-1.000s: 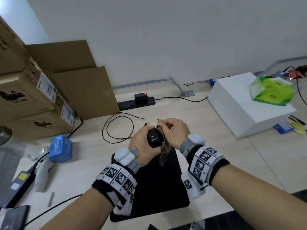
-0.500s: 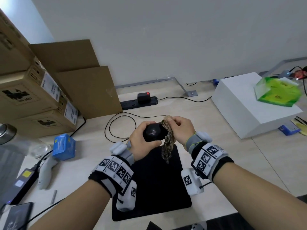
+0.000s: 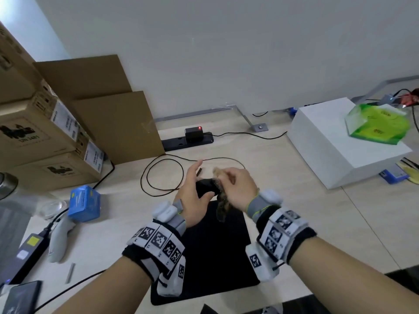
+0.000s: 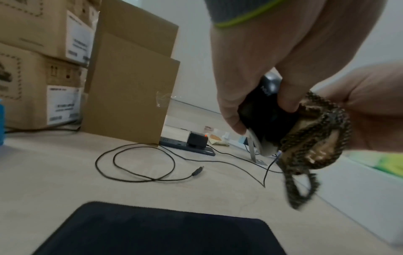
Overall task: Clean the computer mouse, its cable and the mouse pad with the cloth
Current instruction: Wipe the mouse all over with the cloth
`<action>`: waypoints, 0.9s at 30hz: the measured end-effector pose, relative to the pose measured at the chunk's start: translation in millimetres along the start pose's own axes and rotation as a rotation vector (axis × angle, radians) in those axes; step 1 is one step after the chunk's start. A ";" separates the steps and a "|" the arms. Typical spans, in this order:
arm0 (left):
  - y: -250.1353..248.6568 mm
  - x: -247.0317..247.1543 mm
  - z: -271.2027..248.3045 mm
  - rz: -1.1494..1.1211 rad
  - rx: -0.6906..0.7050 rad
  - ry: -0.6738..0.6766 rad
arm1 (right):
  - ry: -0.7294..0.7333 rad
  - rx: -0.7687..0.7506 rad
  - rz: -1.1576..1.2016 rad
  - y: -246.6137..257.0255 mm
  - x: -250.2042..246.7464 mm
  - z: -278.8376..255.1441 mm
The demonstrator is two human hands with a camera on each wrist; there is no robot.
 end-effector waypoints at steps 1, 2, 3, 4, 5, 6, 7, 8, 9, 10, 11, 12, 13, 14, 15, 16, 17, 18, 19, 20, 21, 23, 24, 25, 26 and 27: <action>0.7 2.6 0.6 0.036 0.010 0.025 | -0.008 -0.053 -0.106 4.2 5.8 -7.4; 0.9 5.1 0.0 0.069 0.030 0.051 | -0.009 -0.094 -0.167 11.2 10.6 -14.9; 1.6 7.1 -1.4 0.095 0.060 0.071 | 0.009 -0.130 -0.183 17.0 16.0 -21.3; 1.9 8.0 -2.9 0.105 0.092 0.078 | 0.042 -0.171 -0.158 23.8 20.5 -27.1; 3.5 7.3 -4.1 0.096 0.109 0.074 | 0.065 -0.196 -0.110 29.1 21.7 -30.6; 4.0 5.2 -5.6 0.075 0.111 0.062 | 0.075 -0.207 -0.074 31.3 19.8 -31.4; 4.3 2.2 -7.3 0.052 0.106 0.045 | 0.077 -0.200 -0.068 28.2 16.4 -28.6; 4.4 -0.8 -9.9 0.037 0.096 0.027 | 0.064 -0.171 -0.096 21.5 11.0 -23.7; 3.4 -4.3 -12.6 0.028 0.088 0.010 | 0.039 -0.138 -0.144 13.0 4.8 -18.0; 2.2 -7.4 -15.4 0.018 0.084 -0.002 | 0.013 -0.101 -0.192 5.4 -0.3 -14.1; 1.2 -8.0 -16.7 0.017 0.082 -0.005 | -0.013 -0.075 -0.218 0.7 -2.7 -12.7; 0.9 -8.0 -16.8 0.022 0.078 -0.004 | -0.028 -0.063 -0.227 2.4 -0.8 -14.0; 1.0 -8.4 -15.5 0.027 0.064 -0.004 | -0.026 -0.085 -0.218 9.9 5.3 -18.1; 1.7 -8.3 -13.3 0.031 0.048 -0.005 | -0.012 -0.133 -0.192 20.9 13.0 -24.1; 2.6 -8.9 -11.3 0.039 0.040 -0.009 | 0.002 -0.203 -0.153 33.1 19.8 -30.9; 3.5 -9.4 -10.4 0.047 0.043 -0.013 | 0.014 -0.269 -0.103 42.1 24.1 -36.6; 4.0 -10.6 -10.9 0.052 0.046 -0.017 | 0.019 -0.321 -0.071 45.8 24.6 -39.0; 4.5 -12.0 -12.2 0.054 0.044 -0.019 | 0.020 -0.337 -0.062 42.8 21.6 -37.1; 4.9 -13.1 -14.3 0.059 0.033 -0.018 | 0.026 -0.303 -0.077 33.7 16.5 -31.9; 5.8 -14.4 -17.2 0.064 0.023 -0.017 | 0.037 -0.220 -0.096 20.2 10.5 -24.6; 6.2 -16.0 -19.8 0.068 0.012 -0.022 | 0.035 -0.109 -0.090 6.1 3.2 -17.3; 12.2 -19.1 -21.8 0.047 -0.033 -0.044 | -0.032 0.068 0.008 -18.1 -11.7 -6.6; 15.9 -20.4 -20.5 -0.006 -0.066 -0.060 | -0.088 0.117 0.066 -24.2 -18.9 -2.5; 20.1 -21.1 -18.8 -0.105 -0.113 -0.073 | -0.135 0.152 0.136 -26.7 -24.8 0.4; 24.0 -21.0 -18.0 -0.242 -0.176 -0.089 | -0.162 0.184 0.229 -26.1 -28.3 1.4; 25.2 -20.4 -17.6 -0.382 -0.253 -0.099 | -0.169 0.220 0.333 -23.0 -30.5 1.6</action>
Point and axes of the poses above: each hand's wrist, its own z-axis towards the middle knuckle, its own x-axis out of the palm, y = z × x, the point moved 5 cm from there along z, towards the middle knuckle, and after that the axes turned 5 degrees about z, right-handed, at the moved point
